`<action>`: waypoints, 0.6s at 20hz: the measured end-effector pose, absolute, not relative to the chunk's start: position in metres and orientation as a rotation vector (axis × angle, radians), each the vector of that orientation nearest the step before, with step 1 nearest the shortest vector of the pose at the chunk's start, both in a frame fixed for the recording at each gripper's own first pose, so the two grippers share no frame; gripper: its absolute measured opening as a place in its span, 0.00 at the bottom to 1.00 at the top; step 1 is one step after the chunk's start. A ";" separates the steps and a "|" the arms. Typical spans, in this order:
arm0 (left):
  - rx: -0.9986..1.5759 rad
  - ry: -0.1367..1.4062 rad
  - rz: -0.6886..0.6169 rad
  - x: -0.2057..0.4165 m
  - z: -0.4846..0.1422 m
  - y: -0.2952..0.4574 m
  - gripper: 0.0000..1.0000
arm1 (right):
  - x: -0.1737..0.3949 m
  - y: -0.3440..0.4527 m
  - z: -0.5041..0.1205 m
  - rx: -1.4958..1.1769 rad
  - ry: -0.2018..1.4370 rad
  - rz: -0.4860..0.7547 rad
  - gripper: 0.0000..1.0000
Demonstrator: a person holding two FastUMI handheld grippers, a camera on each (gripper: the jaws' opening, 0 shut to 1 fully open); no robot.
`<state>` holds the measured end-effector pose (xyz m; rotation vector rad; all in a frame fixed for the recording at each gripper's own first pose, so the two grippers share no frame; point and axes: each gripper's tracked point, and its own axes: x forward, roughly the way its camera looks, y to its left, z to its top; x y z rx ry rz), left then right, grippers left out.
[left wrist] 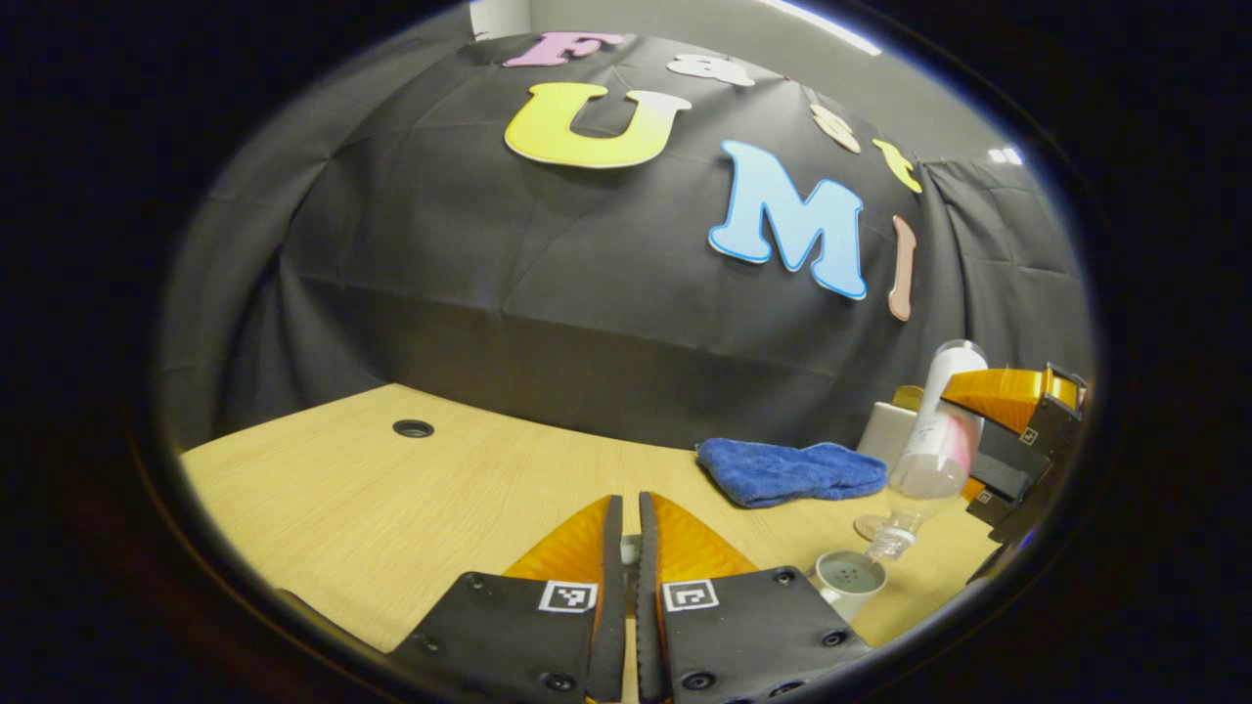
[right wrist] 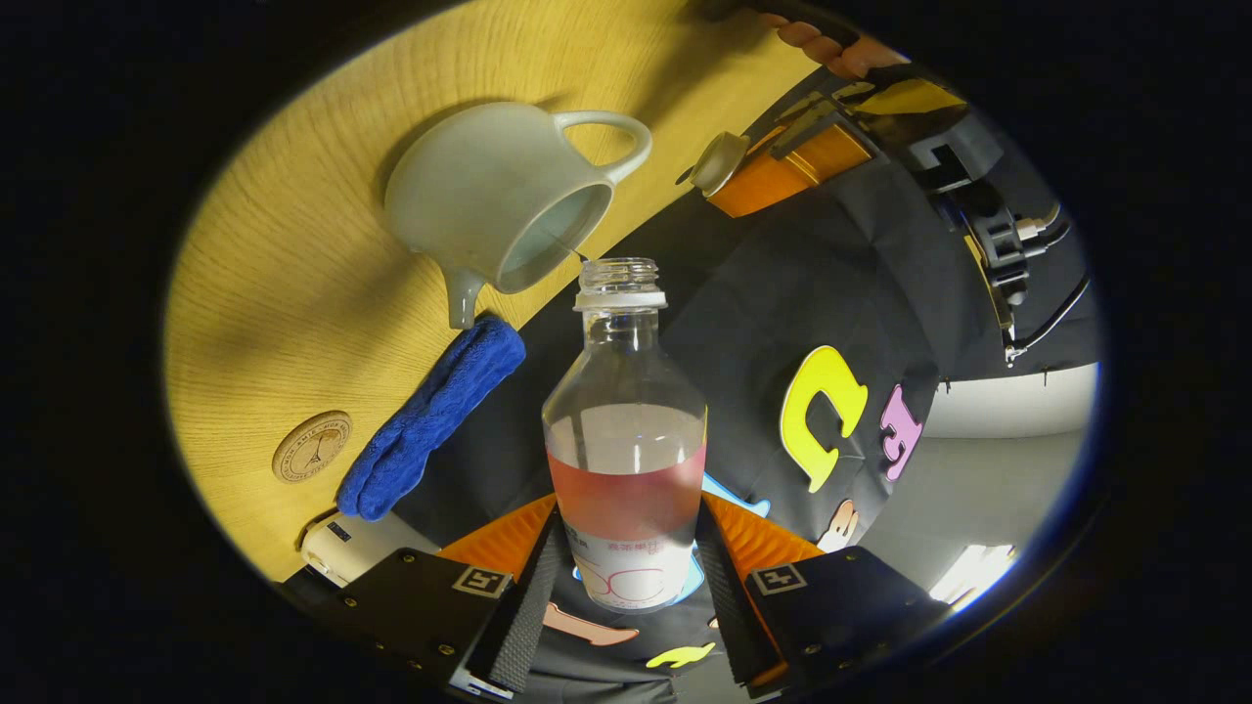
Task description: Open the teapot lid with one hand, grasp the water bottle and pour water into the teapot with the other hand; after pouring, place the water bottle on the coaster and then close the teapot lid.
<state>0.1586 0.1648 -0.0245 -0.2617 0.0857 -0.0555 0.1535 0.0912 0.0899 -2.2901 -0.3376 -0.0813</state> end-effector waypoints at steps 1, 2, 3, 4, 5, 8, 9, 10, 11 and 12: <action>-0.262 0.086 -0.055 0.159 -0.024 0.164 0.13 | 0.154 0.090 0.090 -2.282 -0.333 -0.082 0.74; -0.262 0.086 -0.056 0.159 -0.025 0.164 0.13 | 0.155 0.089 0.088 -2.267 -0.323 -0.077 0.74; -0.264 0.086 -0.056 0.158 -0.025 0.164 0.13 | 0.156 0.086 0.086 -2.246 -0.312 -0.069 0.74; -0.264 0.086 -0.056 0.159 -0.025 0.164 0.13 | 0.157 0.084 0.084 -2.217 -0.298 -0.060 0.74; -0.264 0.085 -0.055 0.159 -0.024 0.165 0.13 | 0.158 0.080 0.080 -2.175 -0.281 -0.047 0.74; -0.260 0.088 -0.055 0.159 -0.026 0.164 0.13 | 0.163 0.067 0.061 -2.012 -0.199 0.007 0.74; -0.256 0.089 -0.056 0.159 -0.025 0.163 0.13 | 0.164 0.063 0.055 -1.958 -0.169 0.027 0.74; -0.251 0.089 -0.058 0.159 -0.025 0.162 0.11 | 0.165 0.062 0.052 -1.903 -0.146 0.039 0.74; -0.242 0.090 -0.059 0.159 -0.025 0.162 0.11 | 0.167 0.059 0.050 -1.845 -0.126 0.050 0.74; -0.232 0.091 -0.060 0.159 -0.026 0.160 0.11 | 0.168 0.057 0.050 -1.780 -0.105 0.059 0.75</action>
